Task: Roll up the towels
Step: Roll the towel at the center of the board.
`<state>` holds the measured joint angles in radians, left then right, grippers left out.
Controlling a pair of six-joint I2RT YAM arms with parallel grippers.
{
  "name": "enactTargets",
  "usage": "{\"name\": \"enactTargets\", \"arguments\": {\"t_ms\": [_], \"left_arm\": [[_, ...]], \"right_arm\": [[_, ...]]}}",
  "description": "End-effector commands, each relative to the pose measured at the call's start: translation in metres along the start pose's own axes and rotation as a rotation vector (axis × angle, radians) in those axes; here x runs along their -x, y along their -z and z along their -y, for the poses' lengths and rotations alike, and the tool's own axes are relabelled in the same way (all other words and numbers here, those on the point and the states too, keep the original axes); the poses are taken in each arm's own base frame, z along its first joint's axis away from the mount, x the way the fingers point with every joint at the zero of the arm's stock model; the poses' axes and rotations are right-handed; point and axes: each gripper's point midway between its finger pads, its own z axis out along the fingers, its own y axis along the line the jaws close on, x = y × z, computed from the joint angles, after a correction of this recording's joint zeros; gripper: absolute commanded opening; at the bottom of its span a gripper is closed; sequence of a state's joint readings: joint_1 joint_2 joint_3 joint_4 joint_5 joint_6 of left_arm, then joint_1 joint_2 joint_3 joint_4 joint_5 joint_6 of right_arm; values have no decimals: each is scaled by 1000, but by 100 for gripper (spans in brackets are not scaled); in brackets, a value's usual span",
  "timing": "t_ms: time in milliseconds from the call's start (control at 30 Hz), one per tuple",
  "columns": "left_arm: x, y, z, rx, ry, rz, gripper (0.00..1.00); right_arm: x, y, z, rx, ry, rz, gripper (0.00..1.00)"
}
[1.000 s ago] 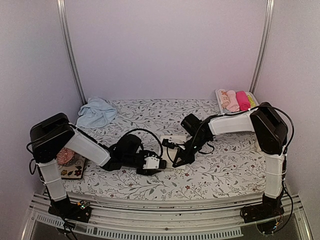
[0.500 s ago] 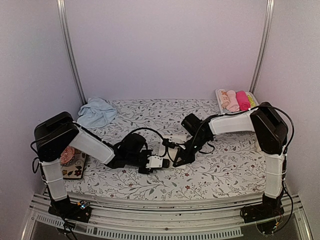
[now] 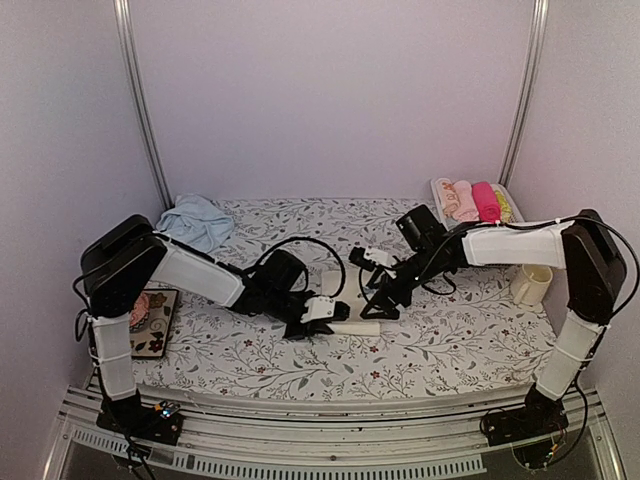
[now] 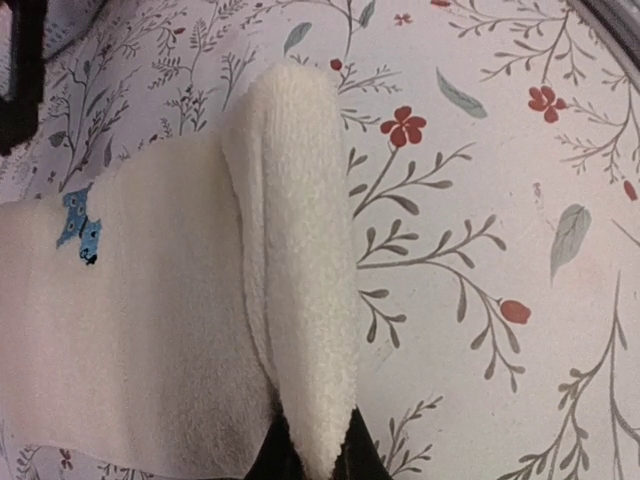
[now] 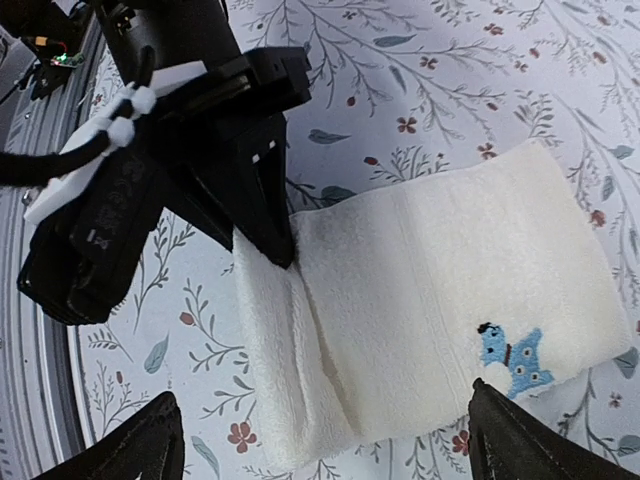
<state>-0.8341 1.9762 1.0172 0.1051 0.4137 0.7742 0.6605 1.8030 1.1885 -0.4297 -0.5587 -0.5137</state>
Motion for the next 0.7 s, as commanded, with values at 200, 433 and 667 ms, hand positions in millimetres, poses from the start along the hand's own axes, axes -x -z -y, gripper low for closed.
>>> {"name": "enactTargets", "arguments": {"t_ms": [200,433,667], "left_arm": [[-18,-4,-2,-185,248,-11,0],[-20,-6,-3,-253,327,-18,0],[-16,-1,-10,-367,467,21,0]], "right_arm": [[22,74,21,-421,98,221,99],[14,54,-3,-212,63,295,99],[5,35,-11,-127,20,356,99]]}}
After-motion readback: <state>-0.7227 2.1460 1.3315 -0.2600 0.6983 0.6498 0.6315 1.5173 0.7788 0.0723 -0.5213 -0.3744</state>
